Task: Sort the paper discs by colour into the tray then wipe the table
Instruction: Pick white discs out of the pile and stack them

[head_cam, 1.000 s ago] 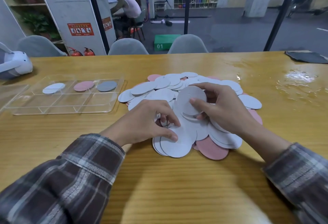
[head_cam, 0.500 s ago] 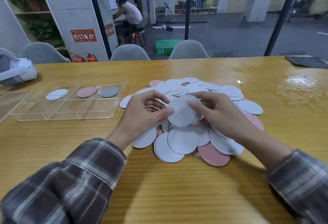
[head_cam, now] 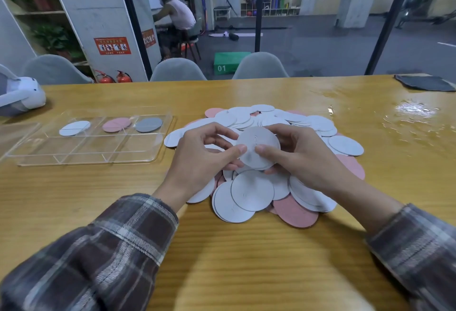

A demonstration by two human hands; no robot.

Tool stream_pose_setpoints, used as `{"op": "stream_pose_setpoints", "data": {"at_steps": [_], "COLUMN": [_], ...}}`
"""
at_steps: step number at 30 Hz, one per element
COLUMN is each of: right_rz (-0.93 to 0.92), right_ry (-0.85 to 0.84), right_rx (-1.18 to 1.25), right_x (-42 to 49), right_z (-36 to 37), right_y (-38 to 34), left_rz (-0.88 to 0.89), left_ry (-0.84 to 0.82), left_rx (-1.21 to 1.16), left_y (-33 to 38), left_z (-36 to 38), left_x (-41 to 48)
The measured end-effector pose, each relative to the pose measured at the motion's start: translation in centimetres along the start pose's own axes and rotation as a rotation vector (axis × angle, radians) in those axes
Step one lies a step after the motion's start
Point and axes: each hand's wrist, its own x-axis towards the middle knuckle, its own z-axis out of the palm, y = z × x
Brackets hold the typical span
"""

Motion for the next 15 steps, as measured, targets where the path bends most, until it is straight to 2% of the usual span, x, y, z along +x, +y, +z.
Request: {"op": "stream_pose_setpoints", "data": {"at_steps": [3,6,9,11,15], "right_rz": [-0.013,-0.042,-0.103,-0.078,-0.042], "right_ry": [0.002,0.059,0.138,0.163,0.156], "right_rx": [-0.038,-0.161,-0.322,-0.289,-0.239], "right_x": [0.1,0.2,0.2,0.2,0.0], "right_z": [0.0,-0.3,-0.7,-0.7,-0.5], "right_y": [0.1,0.3,0.4,0.3,0.0], "left_rz": [0.038,0.162,0.222,0.252,0.229], "left_ry": [0.001,-0.018,-0.175,-0.292,-0.335], "left_rx": [0.076,0.287,0.472,0.598,0.564], "left_y": [0.1,-0.2,-0.5,-0.7,-0.6], "left_z": [0.1,-0.2,-0.8,-1.0,-1.3], "left_x": [-0.3,-0.1,-0.2,-0.3,-0.2]}}
